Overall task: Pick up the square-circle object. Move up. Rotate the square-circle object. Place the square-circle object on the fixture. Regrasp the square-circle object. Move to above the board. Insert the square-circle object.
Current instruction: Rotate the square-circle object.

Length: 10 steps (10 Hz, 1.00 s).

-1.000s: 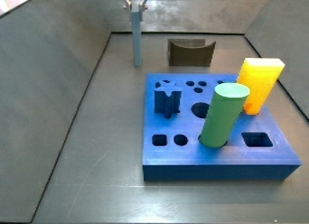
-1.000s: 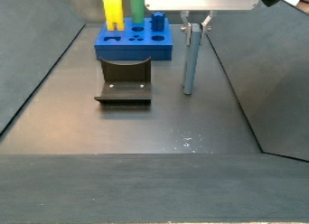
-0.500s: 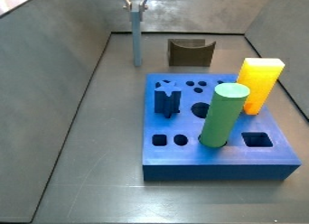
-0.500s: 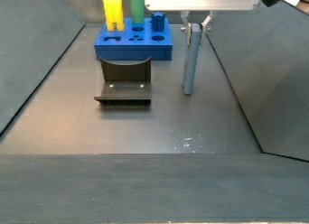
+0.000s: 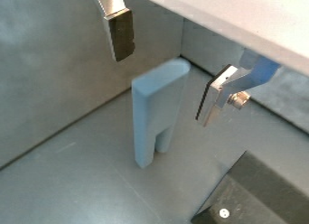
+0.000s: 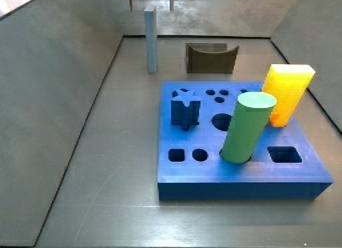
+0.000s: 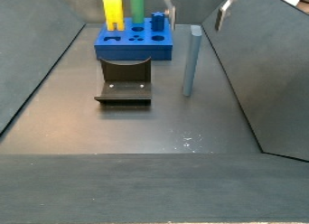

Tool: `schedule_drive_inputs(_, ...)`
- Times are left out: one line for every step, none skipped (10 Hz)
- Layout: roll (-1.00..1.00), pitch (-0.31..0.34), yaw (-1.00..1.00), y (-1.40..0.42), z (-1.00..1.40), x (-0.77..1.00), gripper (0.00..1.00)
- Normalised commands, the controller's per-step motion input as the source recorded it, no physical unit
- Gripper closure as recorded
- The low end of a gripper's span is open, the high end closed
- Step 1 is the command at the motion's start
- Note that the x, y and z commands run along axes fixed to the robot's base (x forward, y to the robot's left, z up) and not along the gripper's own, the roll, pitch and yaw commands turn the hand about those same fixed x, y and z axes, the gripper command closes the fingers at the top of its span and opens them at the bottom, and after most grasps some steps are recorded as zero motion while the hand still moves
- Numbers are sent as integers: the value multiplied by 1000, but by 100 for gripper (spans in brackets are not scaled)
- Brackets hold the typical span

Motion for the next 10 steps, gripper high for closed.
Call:
schedule_drive_inputs(-120,61,-42,8,477,-9,0)
schedule_drive_inputs(-126,76,-44,7,298,3,0)
schedule_drive_inputs(-10,7,1000,0,0,0,0)
schedule_drive_inputs(-10,7,1000,0,-98,22,0)
schedule_drive_inputs(-10,6,1000,-7,-73,35,0)
schedule_drive_inputs(-10,5,1000,-2,-42,37,0)
schedule_drive_inputs(-10,5,1000,-2,-41,37,0)
schedule_drive_inputs(-10,5,1000,-2,-39,38,0)
schedule_drive_inputs(-10,5,1000,-2,-35,39,0)
schedule_drive_inputs(-11,5,1000,-2,-32,40,0)
